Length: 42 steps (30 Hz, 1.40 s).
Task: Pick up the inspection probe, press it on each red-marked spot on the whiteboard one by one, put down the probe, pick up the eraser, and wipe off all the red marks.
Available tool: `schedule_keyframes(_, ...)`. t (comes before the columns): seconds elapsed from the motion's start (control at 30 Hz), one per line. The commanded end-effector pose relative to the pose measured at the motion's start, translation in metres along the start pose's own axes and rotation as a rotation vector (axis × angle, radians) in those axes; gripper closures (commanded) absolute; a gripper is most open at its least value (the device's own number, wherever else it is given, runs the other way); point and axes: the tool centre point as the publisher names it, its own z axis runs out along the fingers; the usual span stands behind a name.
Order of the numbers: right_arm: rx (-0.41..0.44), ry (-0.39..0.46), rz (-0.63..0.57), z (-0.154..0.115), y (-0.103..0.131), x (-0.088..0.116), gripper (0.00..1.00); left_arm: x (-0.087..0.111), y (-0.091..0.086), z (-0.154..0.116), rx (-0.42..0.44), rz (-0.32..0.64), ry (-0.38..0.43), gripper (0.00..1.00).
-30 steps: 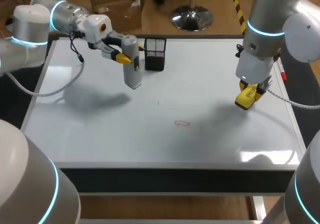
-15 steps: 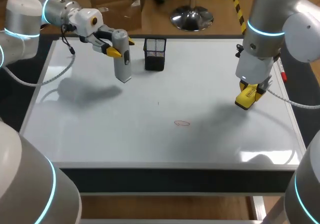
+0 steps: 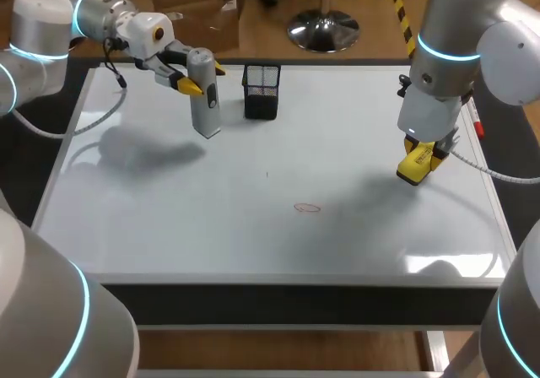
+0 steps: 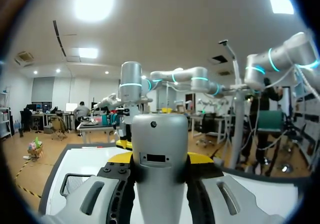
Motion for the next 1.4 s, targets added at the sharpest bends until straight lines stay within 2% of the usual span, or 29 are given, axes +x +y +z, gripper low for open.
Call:
schedule_keyframes(0.03, 0.003, 0.002, -0.002, -0.001, 0.0, 0.0, 1.0, -0.002, -0.001, -0.002, 0.001, -0.002, 0.009, 1.0)
schedule_keyframes(0.2, 0.01, 0.013, -0.012, -0.001, 0.004, 0.0, 1.0, -0.002, -0.001, -0.002, 0.001, -0.002, 0.009, 1.0)
schedule_keyframes(0.47, 0.054, 0.035, -0.106, -0.009, 0.054, -0.006, 1.0, -0.002, -0.001, -0.002, 0.001, -0.002, 0.009, 1.0)
schedule_keyframes(0.63, 0.076, 0.021, -0.162, -0.015, 0.086, -0.014, 1.0, -0.002, -0.001, -0.002, 0.001, -0.002, 0.009, 1.0)
schedule_keyframes(0.9, 0.074, 0.006, -0.307, -0.01, 0.151, -0.043, 1.0, -0.002, -0.001, -0.002, 0.001, -0.002, 0.009, 1.0)
schedule_keyframes(1.03, 0.064, 0.005, -0.423, -0.004, 0.179, -0.065, 1.0, -0.002, -0.001, -0.002, 0.001, -0.002, 0.009, 1.0)
schedule_keyframes(1.4, 0.044, -0.006, -0.611, 0.011, 0.216, -0.106, 1.0, -0.002, -0.001, -0.002, 0.001, -0.002, 0.009, 1.0)
